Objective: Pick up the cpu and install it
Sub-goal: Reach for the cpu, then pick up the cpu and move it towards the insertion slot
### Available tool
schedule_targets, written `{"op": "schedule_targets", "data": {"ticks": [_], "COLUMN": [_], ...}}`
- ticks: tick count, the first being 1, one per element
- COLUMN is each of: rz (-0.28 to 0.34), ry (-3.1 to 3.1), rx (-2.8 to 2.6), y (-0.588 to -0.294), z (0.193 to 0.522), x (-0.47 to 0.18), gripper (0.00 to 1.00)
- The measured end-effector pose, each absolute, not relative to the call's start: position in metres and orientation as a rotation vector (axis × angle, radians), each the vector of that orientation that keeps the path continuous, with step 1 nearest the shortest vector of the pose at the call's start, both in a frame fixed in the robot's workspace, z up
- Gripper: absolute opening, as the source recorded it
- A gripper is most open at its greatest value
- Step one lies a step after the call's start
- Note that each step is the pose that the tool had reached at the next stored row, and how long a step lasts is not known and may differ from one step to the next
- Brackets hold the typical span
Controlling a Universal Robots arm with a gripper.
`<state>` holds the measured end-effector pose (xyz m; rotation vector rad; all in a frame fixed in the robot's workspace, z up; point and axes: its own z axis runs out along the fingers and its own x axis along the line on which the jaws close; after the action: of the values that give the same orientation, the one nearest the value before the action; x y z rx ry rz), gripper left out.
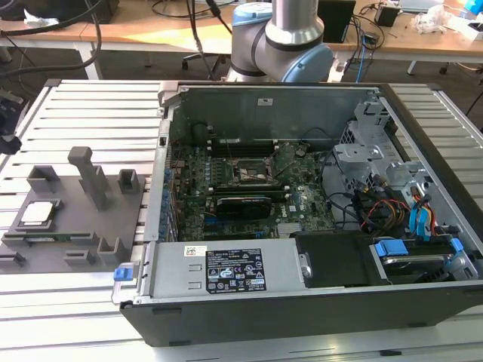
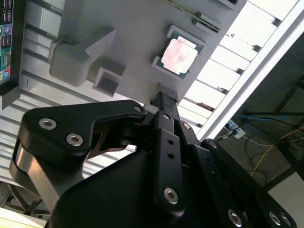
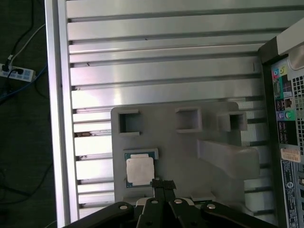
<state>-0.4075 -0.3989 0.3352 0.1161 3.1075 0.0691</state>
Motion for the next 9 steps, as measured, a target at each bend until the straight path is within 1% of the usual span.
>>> {"op": "schedule_targets", "data": {"ticks": [4, 9], "rz": [0.069, 0.069], "ry": [3.107, 3.108], "rx": [0.116, 0.116], "y": [-0.3988, -0.3988], "z": [0.3270, 0.3266], "x": [-0.4074, -0.4074], "gripper": [0.11, 0.11]}}
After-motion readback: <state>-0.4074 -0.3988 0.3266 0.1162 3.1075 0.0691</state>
